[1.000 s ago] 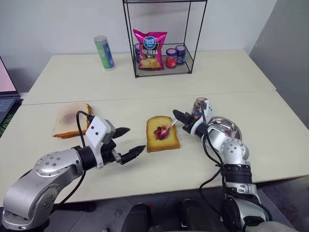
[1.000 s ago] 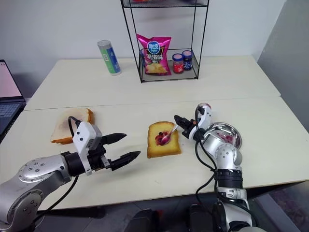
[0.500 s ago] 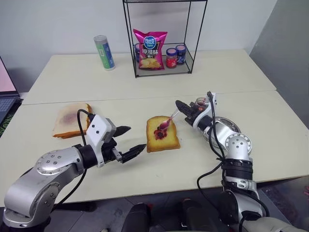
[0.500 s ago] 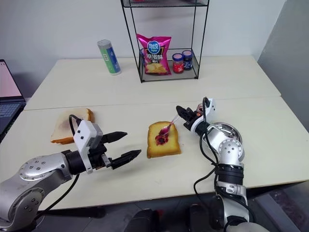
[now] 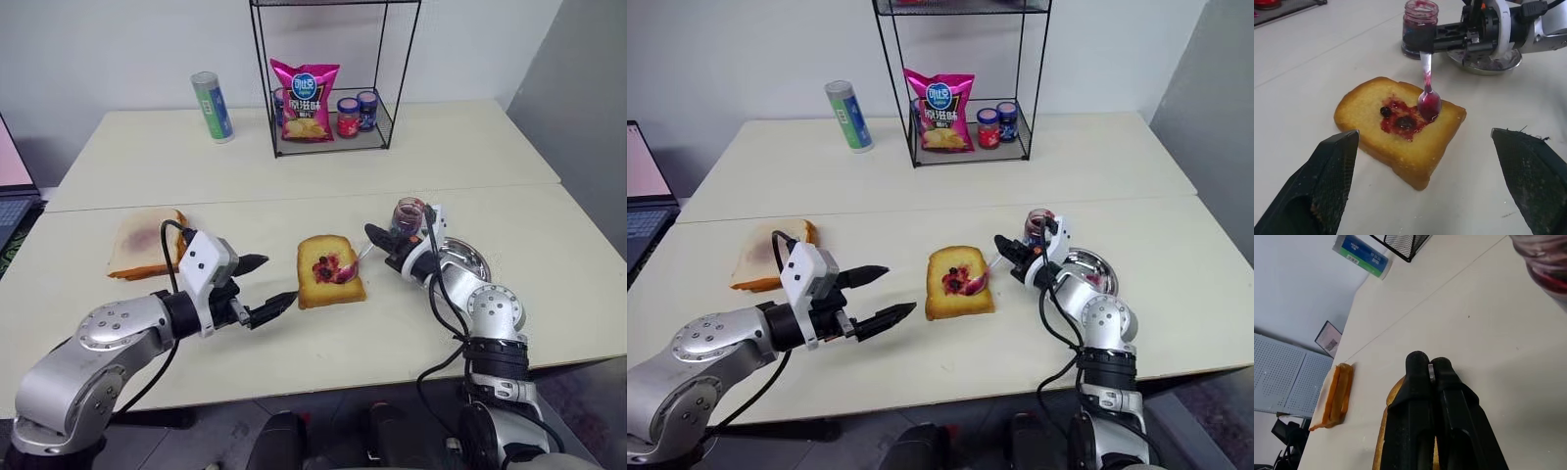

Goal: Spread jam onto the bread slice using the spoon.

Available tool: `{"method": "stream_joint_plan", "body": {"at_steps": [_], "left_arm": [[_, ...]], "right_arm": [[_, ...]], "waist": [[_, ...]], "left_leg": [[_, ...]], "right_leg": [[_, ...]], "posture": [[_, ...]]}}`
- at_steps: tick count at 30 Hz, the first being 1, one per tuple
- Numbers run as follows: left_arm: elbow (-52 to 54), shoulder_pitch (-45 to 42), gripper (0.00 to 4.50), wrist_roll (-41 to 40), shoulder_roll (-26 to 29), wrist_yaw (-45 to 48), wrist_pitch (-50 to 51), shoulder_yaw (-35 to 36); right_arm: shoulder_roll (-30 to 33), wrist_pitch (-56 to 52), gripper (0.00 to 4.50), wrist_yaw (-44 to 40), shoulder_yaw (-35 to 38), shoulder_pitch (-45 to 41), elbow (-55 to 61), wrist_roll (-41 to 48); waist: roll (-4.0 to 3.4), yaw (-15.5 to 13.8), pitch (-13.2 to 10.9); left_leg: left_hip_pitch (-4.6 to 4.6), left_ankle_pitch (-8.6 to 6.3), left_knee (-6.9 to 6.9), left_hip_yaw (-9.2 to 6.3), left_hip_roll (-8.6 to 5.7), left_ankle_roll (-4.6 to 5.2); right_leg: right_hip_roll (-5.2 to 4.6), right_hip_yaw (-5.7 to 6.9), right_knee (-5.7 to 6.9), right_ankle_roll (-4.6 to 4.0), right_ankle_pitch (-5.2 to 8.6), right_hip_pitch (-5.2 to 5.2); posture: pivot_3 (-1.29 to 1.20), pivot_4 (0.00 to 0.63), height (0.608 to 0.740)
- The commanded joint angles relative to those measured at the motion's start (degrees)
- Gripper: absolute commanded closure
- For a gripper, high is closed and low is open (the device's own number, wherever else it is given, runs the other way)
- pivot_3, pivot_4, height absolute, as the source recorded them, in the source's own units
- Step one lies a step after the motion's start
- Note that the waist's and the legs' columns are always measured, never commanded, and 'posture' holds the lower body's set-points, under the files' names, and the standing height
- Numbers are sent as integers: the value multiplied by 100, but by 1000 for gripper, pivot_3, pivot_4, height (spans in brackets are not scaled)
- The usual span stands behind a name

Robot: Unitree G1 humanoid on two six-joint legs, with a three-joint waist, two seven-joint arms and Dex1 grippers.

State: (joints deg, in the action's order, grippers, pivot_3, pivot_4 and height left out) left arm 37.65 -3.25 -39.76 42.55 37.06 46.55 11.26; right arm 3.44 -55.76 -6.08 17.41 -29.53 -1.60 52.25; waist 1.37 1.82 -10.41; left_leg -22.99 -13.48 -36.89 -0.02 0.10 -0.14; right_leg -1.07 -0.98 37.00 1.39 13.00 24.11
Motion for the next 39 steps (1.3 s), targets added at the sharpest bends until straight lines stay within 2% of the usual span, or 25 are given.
{"method": "stream_joint_plan", "body": {"at_steps": [1, 7, 11, 16, 18, 20, 22, 29, 34, 39], "left_arm": [[-9, -149, 0, 62, 91, 126, -200, -49], [-282, -547, 0, 148, 160, 408, -321, -270], [-543, -1116, 0, 312, 199, 728, -428, -721], [-939, -2014, 0, 509, -86, 1085, -618, -1428], [-1284, -2500, 0, 847, -299, 1355, -888, -1998], [-1823, -2988, 0, 1372, -684, 1587, -1374, -2679], [-2206, -3261, 0, 1636, -1012, 1703, -1679, -2996], [-2842, -3516, 0, 2000, -1679, 1970, -2057, -3404], [-2992, -3461, 0, 2230, -1764, 2080, -2212, -3454], [-2914, -3371, 0, 2254, -1798, 2011, -2118, -3376]], "right_arm": [[-25, -136, 4462, 119, 259, -98, 430, 493], [-82, -360, 4462, 591, 625, -383, 942, 1517], [525, -570, 4462, 921, 939, -248, 1566, 2393], [1382, -317, 4462, 1410, 1319, -99, 2033, 2978], [1847, -175, 4462, 1467, 1519, 121, 2253, 2756], [2294, 104, 4462, 1409, 1671, 667, 2334, 1947], [2472, 447, 4462, 1273, 1685, 1124, 2251, 1419], [2154, 1541, 4462, 403, 1530, 1683, 1422, 564], [1889, 2107, 4462, -45, 1567, 1412, 498, 311], [1947, 2337, 4462, -522, 1506, 1293, -137, 43]], "waist": [[0, 0, 0], [0, 0, -1], [-1, -29, -3], [3, -32, -5], [3, -27, -6], [6, -69, -4], [12, -134, -1], [5, 10, -5], [4, 4, -5], [3, -11, -6]], "left_leg": [[0, 0, 0, 0, 0, 0], [0, 0, 0, 0, 0, 0], [-4, 0, 0, -1, -4, 0], [-14, 0, -4, 0, -35, 1], [-14, 0, -5, 12, -36, 1], [-17, 0, -7, 10, -41, 1], [-18, 0, -7, 12, -46, 1], [-18, -1, -6, 20, -30, 3], [-3, 0, -7, 20, -31, 3], [-8, -1, -6, 22, -38, 4]], "right_leg": [[0, 0, 0, 0, 0, 0], [2, 1, 1, 0, 0, 1], [5, 4, -4, 2, 0, 0], [-3, 2, -12, 27, -2, -2], [-5, -6, -15, 33, -5, -1], [-6, -5, -14, 37, -5, -1], [-6, -1, -19, 41, -1, -7], [4, -21, -3, 43, -3, 12], [9, -20, 5, 42, -3, 1], [2, -22, -4, 46, -4, 0]], "posture": [[0, 150, 740], [0, 150, 740], [0, 150, 740], [0, 150, 740], [0, 150, 740], [0, 150, 740], [0, 150, 740], [0, 150, 740], [0, 150, 740], [0, 150, 740]]}}
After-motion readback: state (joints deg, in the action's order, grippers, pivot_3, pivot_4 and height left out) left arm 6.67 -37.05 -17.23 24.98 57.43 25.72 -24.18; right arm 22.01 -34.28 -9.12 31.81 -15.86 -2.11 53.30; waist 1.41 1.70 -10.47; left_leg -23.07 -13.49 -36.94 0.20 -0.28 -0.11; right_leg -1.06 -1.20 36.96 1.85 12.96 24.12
